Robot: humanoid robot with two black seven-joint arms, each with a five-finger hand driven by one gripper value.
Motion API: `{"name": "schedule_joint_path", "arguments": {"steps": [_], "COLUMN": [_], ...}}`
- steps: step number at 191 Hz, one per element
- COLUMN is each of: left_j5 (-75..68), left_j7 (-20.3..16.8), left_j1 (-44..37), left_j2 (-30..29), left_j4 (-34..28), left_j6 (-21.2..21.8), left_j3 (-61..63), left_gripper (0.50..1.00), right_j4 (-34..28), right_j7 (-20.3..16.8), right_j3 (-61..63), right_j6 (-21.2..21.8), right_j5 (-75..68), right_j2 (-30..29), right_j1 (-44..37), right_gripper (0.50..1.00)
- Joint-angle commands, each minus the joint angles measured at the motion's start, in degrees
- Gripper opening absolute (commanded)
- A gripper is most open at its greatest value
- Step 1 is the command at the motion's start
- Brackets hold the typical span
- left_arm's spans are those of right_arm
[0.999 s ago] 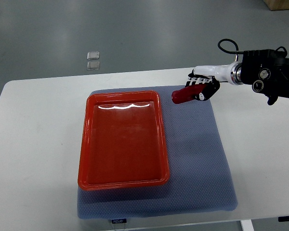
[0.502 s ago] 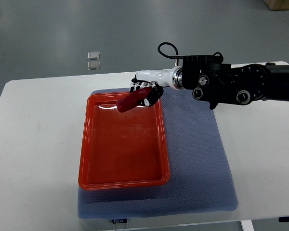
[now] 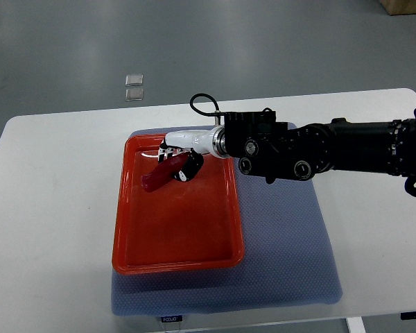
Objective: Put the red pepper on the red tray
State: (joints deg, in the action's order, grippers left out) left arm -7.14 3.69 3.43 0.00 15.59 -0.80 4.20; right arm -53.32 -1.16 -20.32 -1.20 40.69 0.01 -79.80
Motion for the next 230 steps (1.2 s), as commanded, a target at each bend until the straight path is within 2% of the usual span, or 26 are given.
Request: {"name": "schedule_joint_path", "arguments": {"steps": [1, 45, 66, 89, 100, 118, 123, 137, 187, 204, 217, 230], "left_j5": [0.02, 0.02, 0.02, 0.02, 0.02, 0.02, 0.02, 0.02, 0.02, 0.02, 0.02, 0.02], "left_j7": [0.00, 0.00, 0.00, 0.00, 0.00, 0.00, 0.00, 0.00, 0.00, 0.00, 0.00, 0.00], "left_j1": [0.00, 0.00, 0.00, 0.00, 0.00, 0.00, 0.00, 0.00, 0.00, 0.00, 0.00, 0.00], "left_j2": [0.00, 0.00, 0.00, 0.00, 0.00, 0.00, 0.00, 0.00, 0.00, 0.00, 0.00, 0.00], "left_j4": [-0.03, -0.03, -0.03, -0.03, -0.03, -0.03, -0.12, -0.12, -0.12, -0.21, -0.21, -0.30], "left_j6": [0.01, 0.01, 0.01, 0.01, 0.01, 0.01, 0.01, 0.01, 0.01, 0.01, 0.01, 0.01], "left_j3": [0.02, 0.02, 0.02, -0.07, -0.07, -0.07, -0.07, -0.07, -0.07, -0.07, -0.07, -0.07], "left_gripper": [1.000, 1.000, 1.000, 1.000, 1.000, 1.000, 1.000, 1.000, 1.000, 1.000, 1.000, 1.000], "right_j4": [1.12, 1.29, 1.29, 1.29, 1.29, 1.29, 1.29, 1.29, 1.20, 1.03, 0.77, 0.76], "right_j7": [0.01, 0.54, 0.72, 0.72, 0.72, 0.72, 0.72, 0.72, 1.24, 2.21, 3.18, 5.46], "right_j3": [-0.15, -0.07, 0.02, 0.11, 0.20, 0.20, 0.20, 0.29, 3.19, 9.25, 15.75, 25.23], "right_j6": [-0.12, -0.56, -0.47, -0.47, -0.38, -0.38, -0.38, -0.38, -0.38, -0.30, -0.47, -0.47], "right_j5": [0.44, 0.09, 0.00, -0.09, -0.09, -0.09, -0.09, -0.09, -0.26, -0.26, -0.35, -2.37], "right_j2": [-0.01, -0.01, -0.01, -0.01, -0.01, -0.01, -0.01, -0.01, -0.01, -0.01, 2.19, 5.52], "right_j1": [1.85, 4.04, 4.39, 5.01, 5.27, 5.45, 5.45, 5.36, 4.83, 5.19, 6.59, 12.12], "right_gripper": [0.504, 0.517, 0.541, 0.625, 0.684, 0.731, 0.758, 0.787, 0.805, 0.805, 0.805, 0.805]}}
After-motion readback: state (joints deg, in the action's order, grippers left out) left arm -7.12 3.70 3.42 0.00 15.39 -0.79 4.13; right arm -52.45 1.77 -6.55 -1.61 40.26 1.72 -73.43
